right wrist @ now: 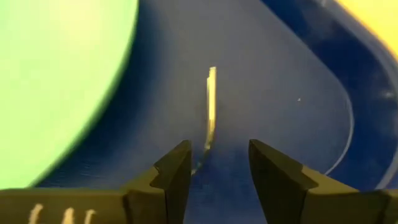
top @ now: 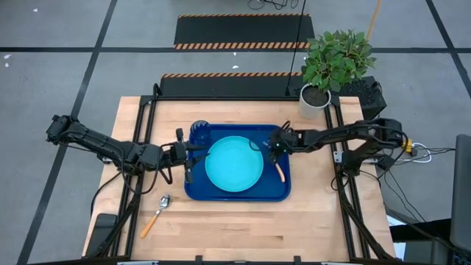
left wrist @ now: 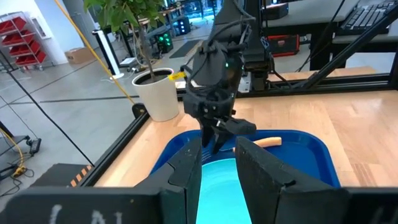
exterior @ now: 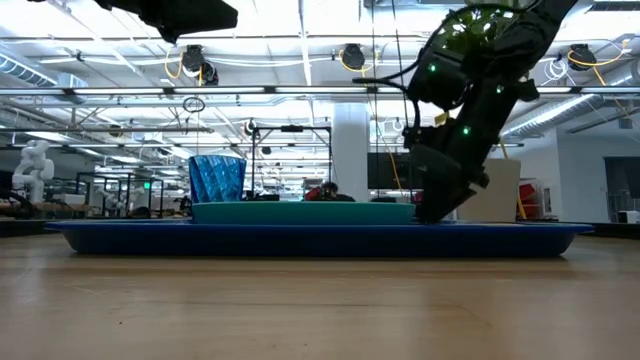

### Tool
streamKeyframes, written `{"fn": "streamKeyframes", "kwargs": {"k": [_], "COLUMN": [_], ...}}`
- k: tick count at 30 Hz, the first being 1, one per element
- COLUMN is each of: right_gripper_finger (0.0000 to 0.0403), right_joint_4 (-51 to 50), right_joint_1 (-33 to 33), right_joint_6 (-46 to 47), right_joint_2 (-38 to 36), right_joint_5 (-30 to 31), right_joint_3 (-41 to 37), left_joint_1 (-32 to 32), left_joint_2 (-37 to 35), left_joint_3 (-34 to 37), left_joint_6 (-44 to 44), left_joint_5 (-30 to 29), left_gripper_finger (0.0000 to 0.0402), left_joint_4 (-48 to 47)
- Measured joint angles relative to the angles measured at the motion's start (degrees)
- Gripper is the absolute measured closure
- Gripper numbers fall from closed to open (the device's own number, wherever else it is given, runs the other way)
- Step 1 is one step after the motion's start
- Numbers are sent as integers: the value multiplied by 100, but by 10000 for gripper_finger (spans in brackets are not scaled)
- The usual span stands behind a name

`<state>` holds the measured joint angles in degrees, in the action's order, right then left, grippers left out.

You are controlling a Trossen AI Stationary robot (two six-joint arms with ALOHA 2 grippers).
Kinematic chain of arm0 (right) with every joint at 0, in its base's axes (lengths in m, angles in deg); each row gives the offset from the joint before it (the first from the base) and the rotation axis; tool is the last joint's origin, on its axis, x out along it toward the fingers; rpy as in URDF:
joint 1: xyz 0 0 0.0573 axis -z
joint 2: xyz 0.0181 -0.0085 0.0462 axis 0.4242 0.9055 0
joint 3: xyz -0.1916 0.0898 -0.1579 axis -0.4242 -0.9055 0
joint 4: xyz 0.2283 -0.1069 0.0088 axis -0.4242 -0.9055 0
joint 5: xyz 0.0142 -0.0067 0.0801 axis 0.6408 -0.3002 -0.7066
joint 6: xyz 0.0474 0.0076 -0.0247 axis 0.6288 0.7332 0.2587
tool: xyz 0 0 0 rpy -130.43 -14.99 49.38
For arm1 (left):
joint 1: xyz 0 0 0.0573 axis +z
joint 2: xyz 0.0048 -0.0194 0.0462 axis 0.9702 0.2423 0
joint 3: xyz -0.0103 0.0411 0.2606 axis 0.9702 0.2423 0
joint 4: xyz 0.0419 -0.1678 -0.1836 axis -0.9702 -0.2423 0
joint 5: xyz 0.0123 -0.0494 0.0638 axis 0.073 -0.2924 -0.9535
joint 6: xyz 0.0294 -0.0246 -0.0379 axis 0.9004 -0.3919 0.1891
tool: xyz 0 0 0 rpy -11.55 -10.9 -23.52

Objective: Pick and place plate/cup/fork/spoon on tray
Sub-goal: Put the orange fork beside the light blue plate

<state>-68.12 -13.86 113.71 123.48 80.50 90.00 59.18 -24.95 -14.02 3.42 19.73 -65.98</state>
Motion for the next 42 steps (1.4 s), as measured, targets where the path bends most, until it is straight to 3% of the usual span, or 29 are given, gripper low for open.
{"fn": "streamKeyframes", "kwargs": {"k": [17, 33, 37, 42], "right_gripper_finger": [249, 250, 265, 296], "right_joint_4": [149, -123, -593, -873], "right_joint_1": [0, 4, 4, 2], "right_joint_6": [-103, -179, -1, 6], "right_joint_2": [-15, -211, -211, -211], "right_joint_5": [4, 439, 935, 930], "right_joint_3": [2, -79, -79, -79], "left_joint_1": [0, -7, -7, -11], "left_joint_2": [0, 0, -1, 0], "left_joint_3": [0, 0, 0, 0], "left_joint_6": [0, -20, -22, -20], "left_joint_5": [0, 29, 31, 31], "left_gripper_finger": [300, 300, 300, 300], "left_joint_4": [-29, -29, -27, -23]}}
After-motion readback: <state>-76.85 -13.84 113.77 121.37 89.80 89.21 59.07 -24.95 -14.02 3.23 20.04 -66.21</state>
